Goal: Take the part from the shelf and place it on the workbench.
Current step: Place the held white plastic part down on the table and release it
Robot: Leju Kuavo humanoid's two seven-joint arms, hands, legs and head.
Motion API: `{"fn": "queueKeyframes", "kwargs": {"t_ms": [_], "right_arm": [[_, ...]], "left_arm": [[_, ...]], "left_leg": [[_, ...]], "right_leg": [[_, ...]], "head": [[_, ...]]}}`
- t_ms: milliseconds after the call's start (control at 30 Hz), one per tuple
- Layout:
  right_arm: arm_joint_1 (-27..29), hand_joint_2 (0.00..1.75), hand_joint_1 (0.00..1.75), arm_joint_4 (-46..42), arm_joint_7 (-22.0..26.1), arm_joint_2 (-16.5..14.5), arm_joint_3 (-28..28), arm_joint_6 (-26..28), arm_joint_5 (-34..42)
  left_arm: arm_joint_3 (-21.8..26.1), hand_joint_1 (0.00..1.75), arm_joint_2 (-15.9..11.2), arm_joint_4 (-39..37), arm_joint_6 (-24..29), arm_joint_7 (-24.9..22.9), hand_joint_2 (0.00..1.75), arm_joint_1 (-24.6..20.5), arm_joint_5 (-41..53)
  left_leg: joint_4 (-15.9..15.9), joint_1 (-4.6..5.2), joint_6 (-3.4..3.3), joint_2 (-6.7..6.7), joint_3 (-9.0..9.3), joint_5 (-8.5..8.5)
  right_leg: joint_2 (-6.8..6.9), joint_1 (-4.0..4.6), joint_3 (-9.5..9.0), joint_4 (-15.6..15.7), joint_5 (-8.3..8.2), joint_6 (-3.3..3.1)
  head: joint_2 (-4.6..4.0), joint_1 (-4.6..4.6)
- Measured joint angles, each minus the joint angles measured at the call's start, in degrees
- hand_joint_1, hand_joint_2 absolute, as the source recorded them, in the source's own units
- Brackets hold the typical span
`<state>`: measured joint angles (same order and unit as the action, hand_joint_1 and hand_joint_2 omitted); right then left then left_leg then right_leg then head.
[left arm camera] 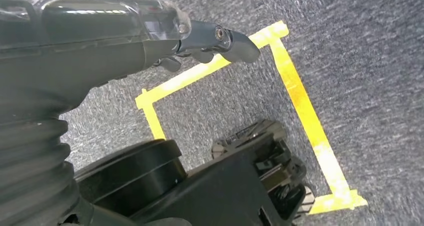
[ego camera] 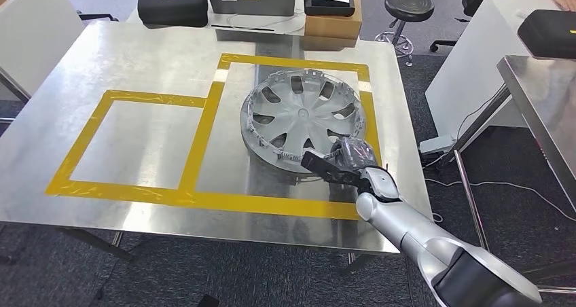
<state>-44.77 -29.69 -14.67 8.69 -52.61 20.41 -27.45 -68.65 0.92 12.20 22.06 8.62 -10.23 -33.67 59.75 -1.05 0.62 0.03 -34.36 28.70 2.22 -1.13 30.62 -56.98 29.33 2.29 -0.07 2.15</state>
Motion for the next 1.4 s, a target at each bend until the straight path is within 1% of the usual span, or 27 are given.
{"fn": "queueKeyframes", "kwargs": {"t_ms": [33, 167, 267, 367, 500, 600, 733, 900, 1033, 1100, 1200, 1300, 1400], "right_arm": [[0.1, 1.75, 0.0, 0.0, 0.3, 0.0, 0.0, 0.2, 0.1], [0.9, 1.75, 0.0, -0.4, 2.5, -0.3, 0.1, 2.1, 1.5], [1.4, 1.75, 0.0, -2.4, 4.9, -0.6, 0.9, 3.5, 4.8], [2.3, 1.75, 0.0, -6.3, 7.2, -0.6, 2.3, 3.4, 10.5], [3.5, 1.75, 0.0, -14.6, 9.8, -0.4, 4.8, 2.6, 21.2], [4.4, 1.75, 0.0, -22.2, 11.1, 0.4, 6.9, 2.8, 27.4], [6.1, 1.75, 0.0, -35.4, 13.3, 2.7, 10.2, 4.5, 35.2], [7.9, 1.75, 0.0, -52.3, 13.9, 6.0, 13.9, 6.6, 40.2], [10.0, 1.75, 0.0, -66.3, 15.7, 8.4, 17.1, 7.0, 44.7], [11.4, 1.75, 0.0, -72.0, 18.2, 9.3, 18.5, 6.4, 47.6], [15.5, 1.75, 0.0, -80.6, 24.3, 9.9, 20.6, 4.6, 52.2], [21.1, 1.75, 0.0, -88.4, 29.3, 9.9, 21.6, 2.4, 53.5], [26.5, 1.75, 0.0, -93.2, 34.0, 9.9, 22.1, -0.4, 53.8]], "left_arm": [[0.0, 0.0, 0.0, 0.0, -0.2, 0.0, 1.75, 0.0, 0.0], [0.0, 0.0, 0.0, 0.0, -0.2, 0.2, 1.75, 0.0, -0.4], [0.0, 0.0, 0.0, 0.0, -0.1, 0.3, 1.75, 0.0, -0.7], [0.0, 0.0, -0.1, 0.0, 0.1, 0.5, 1.75, 0.1, -0.9], [0.0, 0.0, -0.3, 0.0, 0.3, 1.1, 1.75, 0.4, -1.3], [0.0, 0.0, -0.4, 0.0, 0.6, 1.5, 1.75, 0.7, -1.6], [0.1, 0.0, -0.6, 0.0, 0.9, 2.4, 1.75, 1.3, -2.2], [0.2, 0.0, -0.7, 0.0, 1.4, 3.6, 1.75, 2.2, -3.6], [0.2, 0.0, -0.7, 0.0, 1.7, 4.3, 1.75, 3.0, -4.6], [0.3, 0.0, -0.7, 0.0, 1.9, 4.6, 1.75, 3.2, -5.2], [0.6, 0.0, -0.7, 0.0, 2.3, 4.8, 1.75, 3.5, -6.2], [1.2, 0.0, -0.8, -0.1, 2.5, 4.8, 1.75, 3.7, -6.8], [1.6, 0.0, -0.9, -0.1, 2.4, 4.6, 1.75, 3.8, -7.0]], "left_leg": [[0.0, 0.0, 0.0, 0.03, 0.0, 0.0], [0.0, 0.0, 0.0, 0.3, 0.0, 0.0], [0.0, 0.0, 0.0, 0.64, 0.05, 0.01], [0.0, 0.0, 0.0, 0.88, 0.11, 0.02], [0.0, -0.01, -0.01, 0.93, 0.21, 0.03], [0.0, -0.01, -0.01, 0.8, 0.23, 0.03], [0.0, 0.0, -0.01, 0.49, 0.22, 0.03], [0.0, 0.02, -0.01, -0.12, 0.21, 0.03], [0.0, 0.02, -0.01, -0.45, 0.2, 0.03], [0.0, 0.02, -0.01, -0.67, 0.23, 0.03], [0.0, 0.01, -0.01, -1.04, 0.27, 0.04], [0.0, 0.0, 0.05, -1.16, 0.3, 0.09], [0.0, -0.01, 0.11, -1.09, 0.32, 0.14]], "right_leg": [[-0.01, 0.0, 0.0, 0.0, 0.0, 0.0], [-0.15, 0.01, 0.0, 0.0, 0.0, 0.0], [-0.39, 0.01, 0.01, 0.0, -0.02, 0.01], [-0.53, 0.02, 0.02, 0.0, -0.04, 0.03], [-0.61, 0.02, 0.03, 0.0, -0.04, 0.03], [-0.61, 0.01, 0.02, 0.0, -0.04, 0.03], [-0.53, 0.0, -0.01, 0.0, -0.04, 0.03], [-0.31, -0.03, -0.07, 0.0, -0.02, 0.03], [-0.11, -0.05, -0.12, 0.0, 0.08, 0.14], [0.03, -0.05, -0.14, 0.0, 0.14, 0.2], [0.36, -0.05, -0.26, 0.0, 0.29, 0.25], [0.52, -0.05, -0.35, 0.0, 0.38, 0.22], [0.52, -0.05, -0.38, 0.0, 0.45, 0.12]], "head": [[0.0, 0.01], [0.0, 0.02], [0.0, 0.03], [0.0, 0.03], [0.0, -0.04], [0.0, -0.08], [0.0, -0.03], [0.0, -0.01], [0.0, -0.01], [0.0, -0.03], [0.0, -0.03], [0.0, -0.01], [0.0, -0.05]]}}
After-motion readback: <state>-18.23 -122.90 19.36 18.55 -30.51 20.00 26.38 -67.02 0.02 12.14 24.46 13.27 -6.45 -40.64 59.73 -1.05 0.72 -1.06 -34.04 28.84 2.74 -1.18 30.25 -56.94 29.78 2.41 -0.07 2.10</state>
